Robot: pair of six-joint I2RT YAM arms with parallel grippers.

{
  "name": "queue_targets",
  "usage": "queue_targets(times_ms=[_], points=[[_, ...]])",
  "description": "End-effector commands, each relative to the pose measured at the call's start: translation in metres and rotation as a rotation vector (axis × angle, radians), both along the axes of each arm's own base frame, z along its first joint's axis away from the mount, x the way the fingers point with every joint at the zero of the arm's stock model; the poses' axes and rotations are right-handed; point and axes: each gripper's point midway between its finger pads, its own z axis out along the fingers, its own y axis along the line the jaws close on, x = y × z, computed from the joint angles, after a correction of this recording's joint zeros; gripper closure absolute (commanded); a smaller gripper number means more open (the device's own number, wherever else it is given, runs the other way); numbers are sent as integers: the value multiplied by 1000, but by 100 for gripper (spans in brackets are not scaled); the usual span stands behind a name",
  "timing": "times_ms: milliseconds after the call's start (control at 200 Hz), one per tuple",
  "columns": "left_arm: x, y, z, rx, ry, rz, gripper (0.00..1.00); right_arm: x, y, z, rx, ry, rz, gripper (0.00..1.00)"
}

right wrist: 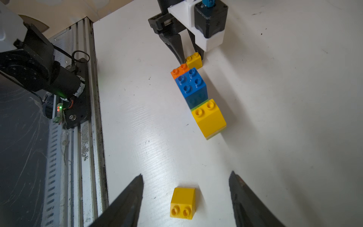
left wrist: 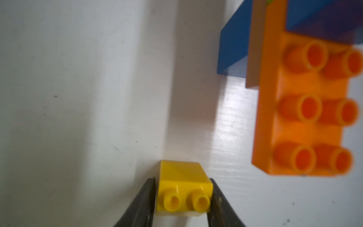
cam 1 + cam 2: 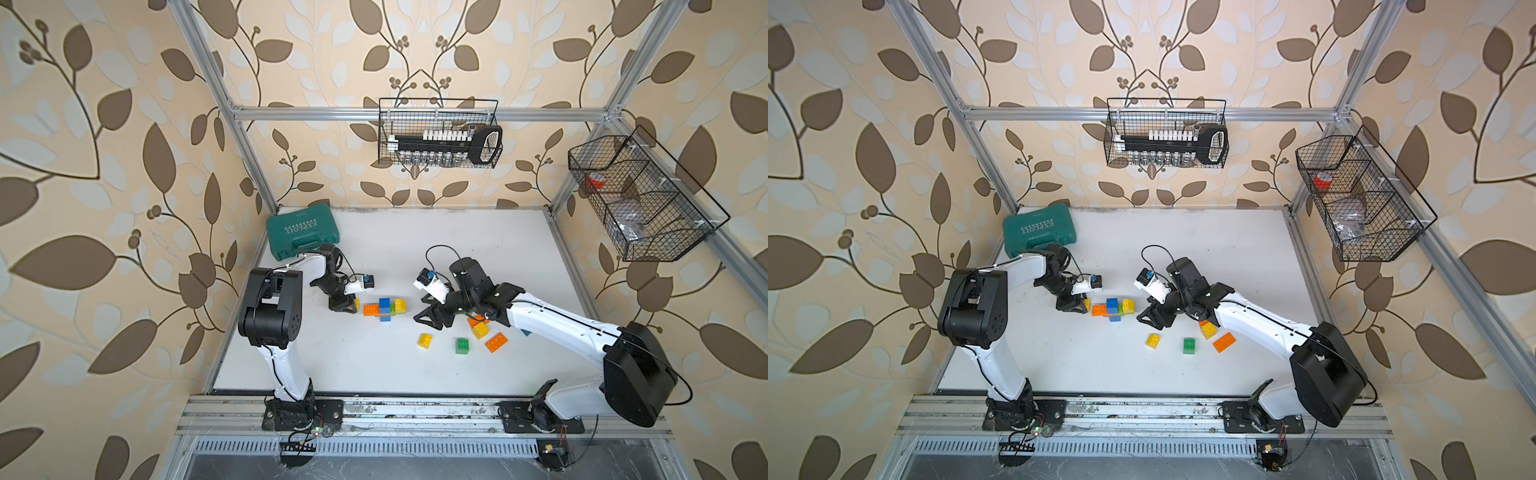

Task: Assemble a fork with lego
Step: Pick up the lego brick from the center of the board.

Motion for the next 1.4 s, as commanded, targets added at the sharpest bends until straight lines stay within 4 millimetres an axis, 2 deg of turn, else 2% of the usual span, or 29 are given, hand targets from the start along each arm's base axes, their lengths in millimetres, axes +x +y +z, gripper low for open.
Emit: queue_targets(times_ms=[0, 205, 305, 520, 760, 845, 1090, 1230, 1395], points=[[0, -4, -1, -1, -2, -30, 58, -3, 2, -9, -1, 42, 11, 29], [-1, -8, 5, -16, -22, -24, 63, -3, 4, -14, -4, 69, 19, 30], [-1, -7, 8, -18, -26, -17, 57, -3, 5, -16, -6, 75, 20, 30], [0, -11, 11, -37, -16, 7, 55, -3, 5, -18, -10, 82, 16, 29], [-7, -12, 11, -41, -12, -5, 45, -3, 7, -19, -7, 92, 20, 29], [-7, -12, 10, -41, -15, -1, 44, -3, 7, -20, -7, 97, 21, 29], [2, -16, 19, -63, -30, 17, 60, -3, 8, -22, -7, 112, 25, 30], [-2, -15, 16, -58, -16, 20, 65, -3, 8, -24, -13, 120, 24, 30], [-4, -16, 18, -61, -17, 23, 79, 1, 8, -26, -23, 123, 0, 30]])
